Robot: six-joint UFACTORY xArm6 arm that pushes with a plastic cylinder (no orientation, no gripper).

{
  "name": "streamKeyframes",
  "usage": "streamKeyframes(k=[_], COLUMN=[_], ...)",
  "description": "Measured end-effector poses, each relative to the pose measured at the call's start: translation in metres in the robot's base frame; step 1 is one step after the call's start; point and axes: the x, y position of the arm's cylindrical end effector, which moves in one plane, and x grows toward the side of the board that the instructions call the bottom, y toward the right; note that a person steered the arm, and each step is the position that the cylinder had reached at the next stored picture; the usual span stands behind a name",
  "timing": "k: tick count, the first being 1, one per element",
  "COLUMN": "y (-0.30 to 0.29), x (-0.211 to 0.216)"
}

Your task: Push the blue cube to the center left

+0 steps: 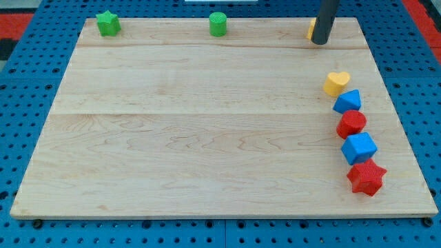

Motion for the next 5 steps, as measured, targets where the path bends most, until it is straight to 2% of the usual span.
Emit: streamKeyframes(k=[3,5], y=[0.012,0.029], x=[-0.02,0.022])
